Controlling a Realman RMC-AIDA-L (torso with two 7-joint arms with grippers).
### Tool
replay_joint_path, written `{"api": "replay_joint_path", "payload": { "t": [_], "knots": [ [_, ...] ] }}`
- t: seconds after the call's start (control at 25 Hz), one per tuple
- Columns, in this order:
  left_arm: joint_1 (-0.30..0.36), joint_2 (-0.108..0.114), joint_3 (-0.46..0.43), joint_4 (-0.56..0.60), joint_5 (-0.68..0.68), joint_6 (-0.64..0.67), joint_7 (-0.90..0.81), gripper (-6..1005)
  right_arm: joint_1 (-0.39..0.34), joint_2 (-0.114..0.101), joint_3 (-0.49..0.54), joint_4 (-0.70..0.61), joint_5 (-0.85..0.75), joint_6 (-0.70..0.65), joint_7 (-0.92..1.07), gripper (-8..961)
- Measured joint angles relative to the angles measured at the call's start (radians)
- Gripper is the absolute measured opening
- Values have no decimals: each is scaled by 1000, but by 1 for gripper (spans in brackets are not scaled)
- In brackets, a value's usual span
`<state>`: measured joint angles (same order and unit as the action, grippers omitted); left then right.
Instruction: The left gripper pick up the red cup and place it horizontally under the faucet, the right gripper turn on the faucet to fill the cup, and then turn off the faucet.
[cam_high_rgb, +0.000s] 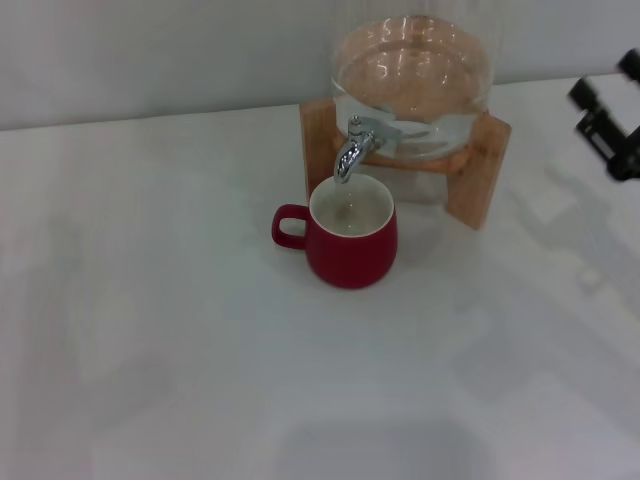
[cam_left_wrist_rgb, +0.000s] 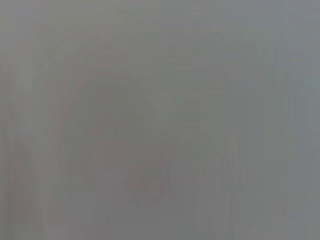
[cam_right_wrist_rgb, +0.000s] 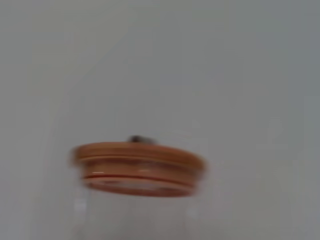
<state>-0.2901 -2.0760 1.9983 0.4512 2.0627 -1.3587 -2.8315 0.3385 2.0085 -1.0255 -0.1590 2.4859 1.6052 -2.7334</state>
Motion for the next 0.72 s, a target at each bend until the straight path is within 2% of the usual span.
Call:
{"api": "replay_joint_path", "payload": {
  "t": [0.32, 0.52, 0.72],
  "knots": [
    [-42, 6, -13, -19, 7, 5, -5, 862, 9, 0, -116, -6, -94, 35, 42, 639],
    [-71, 2, -5, -39, 9, 10, -12, 862, 41, 4, -169, -7, -110, -6, 42, 639],
    [-74, -2, 12, -41, 22, 20, -25, 862, 89, 13, -221, -6, -112, -69, 42, 639]
  ]
}}
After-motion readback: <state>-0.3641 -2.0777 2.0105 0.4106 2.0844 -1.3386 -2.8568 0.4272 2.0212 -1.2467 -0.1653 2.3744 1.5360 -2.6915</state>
